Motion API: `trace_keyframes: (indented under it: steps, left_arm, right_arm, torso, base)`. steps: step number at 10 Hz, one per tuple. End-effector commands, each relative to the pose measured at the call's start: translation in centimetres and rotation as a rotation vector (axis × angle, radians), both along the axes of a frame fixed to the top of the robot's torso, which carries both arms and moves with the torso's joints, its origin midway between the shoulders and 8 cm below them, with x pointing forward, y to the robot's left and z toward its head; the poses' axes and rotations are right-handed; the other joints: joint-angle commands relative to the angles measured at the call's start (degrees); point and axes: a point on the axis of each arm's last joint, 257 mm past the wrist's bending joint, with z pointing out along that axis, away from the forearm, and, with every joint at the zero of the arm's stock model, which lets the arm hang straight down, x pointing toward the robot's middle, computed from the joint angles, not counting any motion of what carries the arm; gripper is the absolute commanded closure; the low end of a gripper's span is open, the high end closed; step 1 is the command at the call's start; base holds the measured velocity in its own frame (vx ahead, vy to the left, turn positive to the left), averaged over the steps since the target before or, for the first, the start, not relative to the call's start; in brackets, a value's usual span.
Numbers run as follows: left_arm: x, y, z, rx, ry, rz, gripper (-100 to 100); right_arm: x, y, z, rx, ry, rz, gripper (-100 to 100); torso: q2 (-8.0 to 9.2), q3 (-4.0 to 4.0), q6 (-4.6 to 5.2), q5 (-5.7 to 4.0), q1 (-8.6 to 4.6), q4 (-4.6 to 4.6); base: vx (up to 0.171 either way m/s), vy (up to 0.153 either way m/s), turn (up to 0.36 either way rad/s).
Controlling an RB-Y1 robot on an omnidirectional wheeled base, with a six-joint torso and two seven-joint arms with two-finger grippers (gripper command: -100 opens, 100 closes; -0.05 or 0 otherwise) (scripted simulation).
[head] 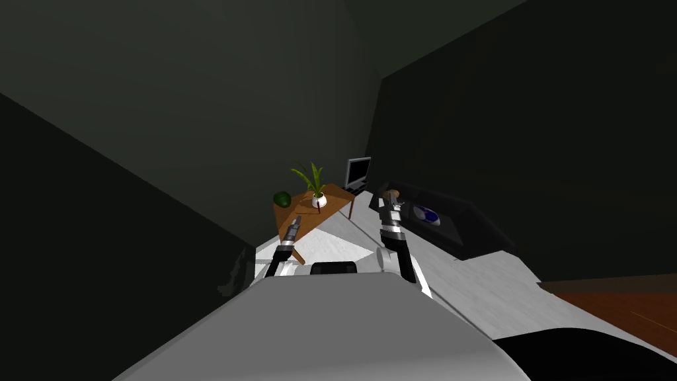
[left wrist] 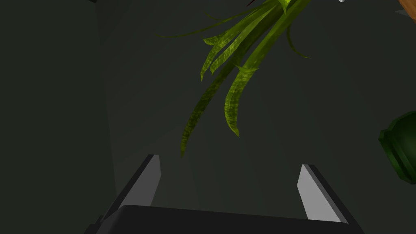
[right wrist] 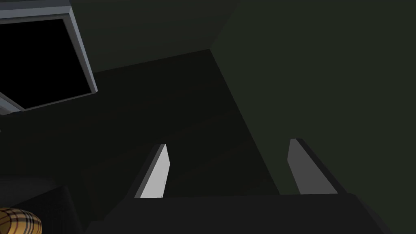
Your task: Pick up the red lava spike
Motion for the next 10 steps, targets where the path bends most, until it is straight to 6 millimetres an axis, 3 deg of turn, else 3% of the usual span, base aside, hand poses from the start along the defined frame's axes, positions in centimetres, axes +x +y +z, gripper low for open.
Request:
trace_keyframes:
  steps: [1, 10]
  left_arm:
    - [-0.2, 0.3, -1.4, 0.019, 0.027, 0.009, -100]
    - [-0.3, 1.1, -7.6, 0.181, 0.13, 0.038, -100]
  right_arm:
    - [0.0, 0.0, 0.0, 0.0, 0.0, 0.0, 0]
    - [0.0, 0.0, 0.0, 0.0, 0.0, 0.0, 0]
  torso:
    - [0.0, 0.0, 0.0, 0.0, 0.0, 0.0]
    - [-0.08, -0.04, -0.02, 0.0, 0.03, -0.01]
  base:
    - [-0.006, 0.03, -0.099]
    - [0.007, 0.029, -0.125]
